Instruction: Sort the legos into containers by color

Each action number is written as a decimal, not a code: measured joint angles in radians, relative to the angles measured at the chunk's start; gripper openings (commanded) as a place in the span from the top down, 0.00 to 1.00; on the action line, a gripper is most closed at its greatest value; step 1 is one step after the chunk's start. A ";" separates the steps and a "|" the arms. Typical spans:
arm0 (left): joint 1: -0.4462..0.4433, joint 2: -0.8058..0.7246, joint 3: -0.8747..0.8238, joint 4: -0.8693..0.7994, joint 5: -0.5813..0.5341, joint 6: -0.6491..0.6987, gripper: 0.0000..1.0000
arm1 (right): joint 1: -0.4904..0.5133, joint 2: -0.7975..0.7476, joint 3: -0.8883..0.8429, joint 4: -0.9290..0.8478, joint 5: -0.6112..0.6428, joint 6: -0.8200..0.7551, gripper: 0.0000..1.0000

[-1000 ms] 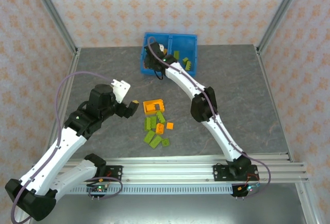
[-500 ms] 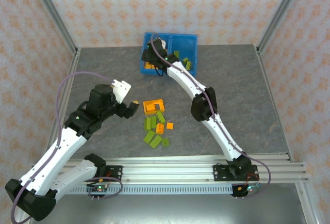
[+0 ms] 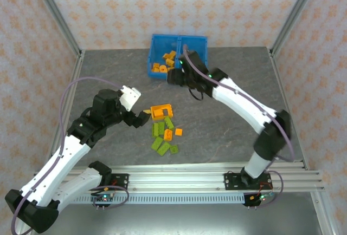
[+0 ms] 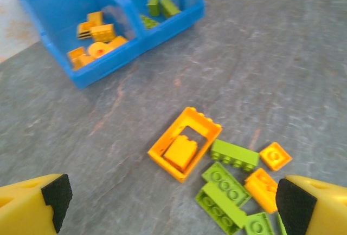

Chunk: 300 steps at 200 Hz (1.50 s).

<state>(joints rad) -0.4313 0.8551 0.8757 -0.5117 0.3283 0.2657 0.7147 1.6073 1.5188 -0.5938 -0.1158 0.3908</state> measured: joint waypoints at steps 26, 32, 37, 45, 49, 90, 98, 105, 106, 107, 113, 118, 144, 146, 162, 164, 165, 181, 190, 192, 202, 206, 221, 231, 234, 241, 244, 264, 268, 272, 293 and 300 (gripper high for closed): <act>0.000 0.067 0.000 0.000 0.061 0.032 0.00 | 0.055 -0.124 -0.220 -0.034 -0.019 0.027 0.29; 0.000 0.080 0.000 0.000 0.063 0.036 0.01 | 0.067 -0.132 -0.265 -0.035 -0.026 0.045 0.25; 0.001 0.087 0.000 0.000 0.064 0.042 0.01 | 0.077 -0.135 -0.297 -0.034 -0.033 0.067 0.22; 0.002 0.090 -0.001 0.000 0.063 0.050 0.00 | 0.093 -0.135 -0.348 -0.033 -0.043 0.087 0.19; 0.002 0.090 -0.001 0.000 0.062 0.052 0.00 | 0.101 -0.134 -0.369 -0.032 -0.046 0.106 0.18; 0.006 0.074 -0.001 0.000 0.037 0.076 0.00 | 0.187 -0.043 -0.444 0.020 -0.064 0.174 0.18; 0.006 0.072 -0.002 0.001 0.029 0.077 0.01 | 0.188 -0.017 -0.444 0.039 -0.065 0.177 0.19; 0.006 0.072 -0.002 0.000 0.026 0.077 0.01 | 0.188 0.008 -0.444 0.054 -0.064 0.181 0.22; 0.006 0.072 -0.002 0.000 0.026 0.077 0.00 | 0.188 0.010 -0.444 0.055 -0.064 0.182 0.23; 0.006 0.072 -0.002 0.000 0.026 0.077 0.00 | 0.188 0.014 -0.444 0.058 -0.064 0.182 0.23; 0.006 0.072 -0.002 0.000 0.023 0.077 0.00 | 0.188 0.032 -0.444 0.065 -0.063 0.186 0.27; 0.006 0.072 -0.002 0.000 0.023 0.077 0.01 | 0.188 0.046 -0.445 0.072 -0.060 0.184 0.31; 0.006 0.072 -0.002 0.001 0.023 0.077 0.01 | 0.188 0.087 -0.462 0.098 -0.044 0.200 0.38; 0.006 0.072 -0.002 0.001 0.023 0.077 0.01 | 0.188 0.088 -0.462 0.098 -0.043 0.202 0.38; 0.006 0.072 -0.002 0.000 0.023 0.077 0.01 | 0.188 0.099 -0.463 0.106 -0.037 0.204 0.38; 0.006 0.072 -0.002 0.001 0.023 0.077 0.00 | 0.188 0.100 -0.463 0.106 -0.037 0.204 0.37; 0.006 0.072 -0.002 0.001 0.023 0.076 0.00 | 0.188 0.101 -0.463 0.108 -0.037 0.204 0.37; 0.006 0.072 -0.002 0.001 0.023 0.076 0.01 | 0.190 0.118 -0.463 0.121 -0.035 0.208 0.37; 0.006 0.074 -0.002 0.001 0.023 0.076 0.00 | 0.192 0.130 -0.463 0.126 -0.035 0.209 0.37; 0.006 0.075 -0.002 0.001 0.023 0.076 0.00 | 0.192 0.134 -0.463 0.127 -0.034 0.211 0.37; 0.006 0.077 -0.002 0.000 0.023 0.076 0.01 | 0.193 0.150 -0.463 0.130 -0.034 0.214 0.37; 0.006 0.078 -0.002 0.000 0.023 0.076 0.00 | 0.195 0.156 -0.463 0.131 -0.034 0.216 0.38; 0.006 0.079 -0.002 0.000 0.023 0.076 0.01 | 0.195 0.165 -0.463 0.131 -0.027 0.224 0.44; 0.006 0.079 -0.002 0.001 0.023 0.076 0.01 | 0.195 0.165 -0.462 0.130 -0.020 0.227 0.51; 0.006 0.079 -0.002 0.000 0.023 0.076 0.01 | 0.195 0.166 -0.462 0.127 -0.015 0.235 0.54; 0.006 0.079 -0.002 0.000 0.022 0.076 0.01 | 0.195 0.167 -0.462 0.120 -0.006 0.241 0.59; 0.006 0.079 -0.002 0.001 0.023 0.076 0.00 | 0.195 0.167 -0.462 0.119 -0.006 0.238 0.61; 0.006 0.079 -0.002 0.000 0.023 0.076 0.01 | 0.196 0.162 -0.465 0.113 0.011 0.264 0.67; 0.006 0.079 -0.002 0.000 0.023 0.076 0.01 | 0.197 0.160 -0.468 0.113 0.014 0.272 0.67; 0.006 0.079 -0.002 0.000 0.023 0.076 0.01 | 0.198 0.155 -0.472 0.116 0.017 0.276 0.68; 0.006 0.079 -0.002 0.000 0.029 0.077 0.00 | 0.200 0.118 -0.493 0.103 0.040 0.293 0.68; 0.006 0.079 -0.002 0.001 0.036 0.077 0.00 | 0.199 0.098 -0.494 0.090 0.051 0.295 0.68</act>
<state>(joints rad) -0.4248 0.9340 0.8738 -0.5110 0.3641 0.3428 0.9138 1.7058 1.0245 -0.5034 -0.0647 0.6857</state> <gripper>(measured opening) 0.995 0.325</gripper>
